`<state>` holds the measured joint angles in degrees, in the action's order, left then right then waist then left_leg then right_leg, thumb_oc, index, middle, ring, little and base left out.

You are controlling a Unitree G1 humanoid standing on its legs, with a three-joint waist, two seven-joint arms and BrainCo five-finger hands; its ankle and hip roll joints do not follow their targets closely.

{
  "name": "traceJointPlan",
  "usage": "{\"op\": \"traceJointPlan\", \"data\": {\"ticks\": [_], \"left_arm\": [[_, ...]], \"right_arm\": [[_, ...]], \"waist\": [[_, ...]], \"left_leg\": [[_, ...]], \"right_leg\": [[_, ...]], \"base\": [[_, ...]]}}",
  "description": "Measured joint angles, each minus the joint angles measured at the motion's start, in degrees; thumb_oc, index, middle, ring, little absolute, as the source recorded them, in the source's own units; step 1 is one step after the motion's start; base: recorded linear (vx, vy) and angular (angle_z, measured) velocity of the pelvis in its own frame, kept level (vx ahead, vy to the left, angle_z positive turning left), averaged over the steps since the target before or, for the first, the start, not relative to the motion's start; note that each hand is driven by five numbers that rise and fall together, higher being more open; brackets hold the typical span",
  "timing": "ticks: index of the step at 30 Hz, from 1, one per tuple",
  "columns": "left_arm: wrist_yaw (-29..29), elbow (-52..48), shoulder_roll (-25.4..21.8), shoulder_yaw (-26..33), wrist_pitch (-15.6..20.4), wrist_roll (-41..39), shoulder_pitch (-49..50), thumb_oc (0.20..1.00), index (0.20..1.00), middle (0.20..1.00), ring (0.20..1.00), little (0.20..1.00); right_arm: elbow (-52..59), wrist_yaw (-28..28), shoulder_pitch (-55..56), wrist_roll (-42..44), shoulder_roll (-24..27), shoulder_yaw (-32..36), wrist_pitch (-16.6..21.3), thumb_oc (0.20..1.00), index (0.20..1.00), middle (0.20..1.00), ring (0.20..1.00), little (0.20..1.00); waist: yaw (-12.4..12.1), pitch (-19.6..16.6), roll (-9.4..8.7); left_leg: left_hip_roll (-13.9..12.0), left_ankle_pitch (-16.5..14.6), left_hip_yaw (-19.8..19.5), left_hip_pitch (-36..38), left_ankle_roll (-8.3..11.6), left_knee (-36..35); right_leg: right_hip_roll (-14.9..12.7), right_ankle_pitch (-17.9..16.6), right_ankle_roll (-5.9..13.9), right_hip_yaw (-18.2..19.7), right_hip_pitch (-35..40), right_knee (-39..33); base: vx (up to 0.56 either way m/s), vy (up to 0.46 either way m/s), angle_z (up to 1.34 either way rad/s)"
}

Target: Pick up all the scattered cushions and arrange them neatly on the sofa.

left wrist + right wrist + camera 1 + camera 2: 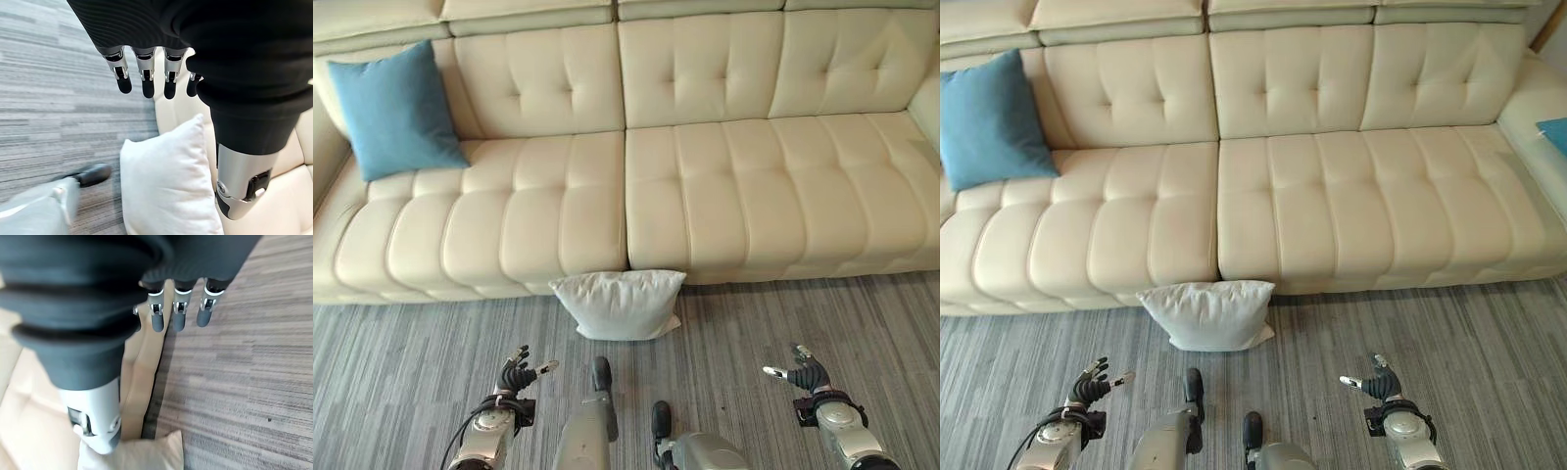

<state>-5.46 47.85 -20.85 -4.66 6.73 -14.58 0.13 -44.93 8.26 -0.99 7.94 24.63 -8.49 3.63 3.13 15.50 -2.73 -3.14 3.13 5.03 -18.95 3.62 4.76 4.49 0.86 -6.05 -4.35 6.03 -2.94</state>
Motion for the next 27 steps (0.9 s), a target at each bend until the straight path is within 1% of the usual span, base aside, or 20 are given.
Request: {"op": "traceJointPlan", "data": {"ticks": [1, 4, 5, 6, 7, 8, 9, 10, 11, 12, 13, 15, 16, 17, 19, 21, 23, 24, 25, 27], "left_arm": [[0.1, 0.4, 0.0, 0.3, -0.1, 0.0, 0.1, 1.0, 1.0, 1.0, 1.0, 1.0], [0.6, 0.6, 0.1, 0.2, -0.5, 0.1, 0.7, 1.0, 1.0, 1.0, 1.0, 1.0], [0.6, 0.5, 0.1, 0.2, -0.5, 0.1, 1.0, 1.0, 1.0, 1.0, 1.0, 1.0], [0.7, 0.6, 0.2, 0.1, -0.4, 0.1, 1.3, 1.0, 1.0, 1.0, 1.0, 1.0], [0.6, 0.6, 0.0, -0.1, -0.4, 0.1, 0.1, 1.0, 1.0, 1.0, 1.0, 1.0], [0.6, 0.5, -0.1, -0.5, -0.4, 0.1, -0.1, 1.0, 1.0, 1.0, 1.0, 1.0], [0.6, 0.5, -0.1, -0.8, -0.5, 0.2, -0.1, 1.0, 1.0, 1.0, 1.0, 1.0], [0.6, 0.4, -0.1, -1.3, -0.4, 0.2, -0.4, 1.0, 1.0, 1.0, 1.0, 1.0], [0.6, 0.1, -0.5, -1.9, -0.5, 0.6, -0.7, 1.0, 1.0, 1.0, 1.0, 1.0], [0.6, 0.2, -0.6, -2.0, -0.6, 1.1, -0.9, 1.0, 1.0, 1.0, 1.0, 1.0], [0.6, -0.1, -0.5, -2.0, -0.6, 1.5, -1.0, 1.0, 1.0, 1.0, 1.0, 1.0], [0.5, -0.1, -0.8, -1.8, -0.7, 2.2, -0.9, 1.0, 1.0, 1.0, 1.0, 1.0], [0.5, 0.0, -0.9, -1.8, -0.7, 2.2, -0.7, 1.0, 1.0, 1.0, 1.0, 1.0], [0.3, -0.1, -0.9, -1.5, -0.7, 2.2, -0.6, 1.0, 1.0, 1.0, 1.0, 1.0], [0.3, -0.1, -1.0, -1.5, -0.7, 2.2, -0.2, 1.0, 1.0, 1.0, 1.0, 1.0], [-0.1, -0.1, -1.6, -1.4, -0.7, 2.1, -0.6, 1.0, 1.0, 1.0, 1.0, 1.0], [-0.3, -0.1, -1.7, -1.4, -0.7, 2.1, -0.9, 1.0, 1.0, 1.0, 1.0, 1.0], [-0.3, -0.1, -1.7, -1.4, -0.7, 2.1, -1.0, 1.0, 1.0, 1.0, 1.0, 1.0], [-0.3, -0.3, -1.8, -1.4, -0.4, 2.1, -0.9, 1.0, 1.0, 1.0, 1.0, 1.0], [-0.4, -0.4, -1.9, -1.4, -0.2, 2.1, -0.9, 1.0, 1.0, 1.0, 1.0, 1.0]], "right_arm": [[-0.1, 0.0, 0.3, 0.0, -0.1, 0.0, -0.5, 1.0, 1.0, 1.0, 1.0, 1.0], [0.0, -0.1, 1.8, -0.1, 0.1, 0.2, -0.5, 1.0, 1.0, 1.0, 1.0, 1.0], [0.1, -0.1, 2.1, -0.1, 0.2, 0.2, -0.5, 1.0, 1.0, 1.0, 1.0, 1.0], [-0.3, -0.1, 2.6, -0.2, 0.1, 0.2, -0.7, 1.0, 1.0, 1.0, 1.0, 1.0], [-0.8, -0.3, 2.7, -0.3, -0.7, 0.0, -1.0, 1.0, 1.0, 1.0, 1.0, 1.0], [-0.9, -0.3, 2.8, -0.5, -1.0, 0.0, -1.2, 1.0, 1.0, 1.0, 1.0, 1.0], [-0.7, -0.3, 2.6, -0.7, -1.0, 0.0, -1.1, 1.0, 1.0, 1.0, 1.0, 1.0], [-0.5, -0.3, 2.2, -0.7, -0.8, 0.2, -0.9, 1.0, 1.0, 1.0, 1.0, 1.0], [-0.3, -0.3, 1.5, -0.9, -0.9, 0.2, -1.0, 1.0, 1.0, 1.0, 1.0, 1.0], [-0.3, -0.3, 1.1, -1.1, -1.2, 0.2, -1.2, 1.0, 1.0, 1.0, 1.0, 1.0], [0.0, -0.4, 0.8, -1.3, -1.3, 0.1, -1.2, 1.0, 1.0, 1.0, 1.0, 1.0], [0.1, -0.7, -0.6, -1.3, -1.7, -0.2, -1.2, 1.0, 1.0, 1.0, 1.0, 1.0], [0.4, -0.9, -1.0, -1.3, -1.8, -0.4, -1.2, 1.0, 1.0, 1.0, 1.0, 1.0], [0.6, -1.1, -1.6, -1.3, -2.0, -1.8, -1.2, 1.0, 1.0, 1.0, 1.0, 1.0], [1.6, -1.4, -1.6, -1.3, -2.0, -2.2, -1.1, 1.0, 1.0, 1.0, 1.0, 1.0], [1.7, -1.4, -1.7, -1.3, -2.0, -2.3, -1.2, 1.0, 1.0, 1.0, 1.0, 1.0], [1.9, -1.3, -1.8, -1.3, -1.8, -2.3, -1.2, 1.0, 1.0, 1.0, 1.0, 1.0], [2.1, -1.3, -1.1, -1.2, -1.6, -2.2, -1.3, 1.0, 1.0, 1.0, 1.0, 1.0], [2.1, -1.3, -0.9, -1.2, -1.6, -2.2, -1.4, 1.0, 1.0, 1.0, 1.0, 1.0], [2.1, -1.3, -0.9, -1.2, -1.5, -2.2, -1.3, 1.0, 1.0, 1.0, 1.0, 1.0]], "waist": [[-0.2, -0.1, 0.04], [-0.3, -1.3, 0.31], [-0.2, -2.0, 1.0], [-0.2, -3.2, 2.29], [0.1, -3.2, 2.13], [0.0, -3.2, 2.42], [-0.4, -3.8, 2.2], [-0.5, -4.0, 2.04], [-0.7, -4.1, 1.4], [-0.6, -4.1, 1.45], [-1.1, -4.1, 1.84], [-1.5, -3.5, 2.7], [-1.9, -3.1, 2.96], [-2.5, -2.6, 2.54], [-2.3, -2.1, 2.58], [-2.4, -1.1, 2.13], [-2.0, -0.3, 2.18], [-1.3, -0.1, 2.07], [-1.4, 0.0, 1.96], [-1.8, 0.4, 1.55]], "left_leg": [[-0.1, 0.6, 0.5, 0.8, -0.31, 0.1], [1.3, 2.5, 2.3, 4.7, -4.33, -0.2], [1.5, 3.4, 2.2, 5.7, -5.6, -0.3], [1.4, 4.8, 2.5, 7.9, -7.8, -2.1], [1.8, 6.0, 2.0, 9.9, -7.67, -4.6], [1.4, 6.0, 1.9, 10.9, -7.8, -5.6], [2.1, 5.7, 2.0, 11.3, -8.26, -6.0], [3.0, 5.5, 2.1, 11.3, -8.49, -6.1], [4.4, 5.2, 2.4, 11.1, -8.86, -6.2], [4.9, 4.9, 2.3, 11.2, -9.12, -6.3], [4.8, 4.8, 2.8, 11.3, -9.12, -6.4], [4.2, 4.7, 3.6, 11.7, -9.26, -6.4], [4.0, 3.9, 3.9, 12.2, -9.68, -6.5], [4.3, 2.7, 4.9, 13.7, -9.92, -7.7], [4.5, 2.7, 4.9, 14.0, -9.91, -8.1], [4.4, 2.6, 4.5, 13.3, -10.01, -8.0], [4.4, 2.6, 3.1, 11.9, -10.03, -6.9], [4.8, 2.7, 1.4, 10.6, -9.92, -6.5], [4.8, 2.7, 1.1, 10.9, -9.85, -6.7], [4.7, 2.2, 0.5, 11.0, -8.51, -6.7]], "right_leg": [[0.3, 0.6, 0.86, 0.6, 1.1, -0.2], [-0.2, 1.6, 2.55, 1.5, 3.6, -0.2], [0.2, 2.1, 3.31, 1.5, 3.7, 0.1], [1.0, 3.0, 4.79, 1.8, 3.9, 1.1], [0.7, 4.6, 6.84, 1.7, 2.5, 5.4], [0.4, 7.1, 8.6, 1.6, 0.3, 10.1], [-1.6, 9.9, 8.7, 1.6, -1.6, 11.8], [-4.0, 10.5, 8.92, 1.5, -2.7, 11.1], [-7.2, 8.3, 10.1, 1.5, -3.5, 8.5], [-7.9, 7.0, 9.01, 0.9, -3.8, 9.1], [-7.9, 7.0, 9.1, 1.4, -4.7, 11.4], [-7.9, 7.4, 9.72, 1.4, -8.8, 19.1], [-8.1, 8.0, 10.37, 1.4, -11.3, 24.4], [-9.4, 10.6, 11.13, 0.6, -16.3, 32.7], [-10.0, 11.4, 10.78, 0.0, -17.8, 29.5], [-9.7, 10.6, 10.74, -0.3, -20.6, 24.0], [-8.7, 8.6, 11.36, 1.4, -22.1, 19.4], [-8.3, 5.2, 11.62, 2.9, -21.3, 15.5], [-8.2, 2.8, 11.03, 2.8, -20.3, 14.3], [-8.0, 1.2, 9.82, 2.3, -19.9, 13.2]], "base": [[0.21, 0.187, -0.49], [0.13, 0.173, -0.33], [0.1, 0.19, -0.17], [0.1, 0.266, 0.1], [0.07, 0.201, 0.11], [0.06, 0.216, 0.12], [0.03, 0.152, -0.07], [0.04, 0.22, 0.01], [0.0, 0.22, 0.12], [-0.03, 0.231, -0.02], [-0.03, 0.2, -0.15], [0.0, 0.169, -0.27], [0.05, 0.131, -0.44], [0.09, 0.093, -0.42], [0.09, 0.055, -0.13], [0.11, 0.016, 0.07], [0.1, -0.024, 0.38], [0.05, -0.032, 0.74], [0.03, -0.07, 0.72], [-0.01, -0.082, 0.23]]}}
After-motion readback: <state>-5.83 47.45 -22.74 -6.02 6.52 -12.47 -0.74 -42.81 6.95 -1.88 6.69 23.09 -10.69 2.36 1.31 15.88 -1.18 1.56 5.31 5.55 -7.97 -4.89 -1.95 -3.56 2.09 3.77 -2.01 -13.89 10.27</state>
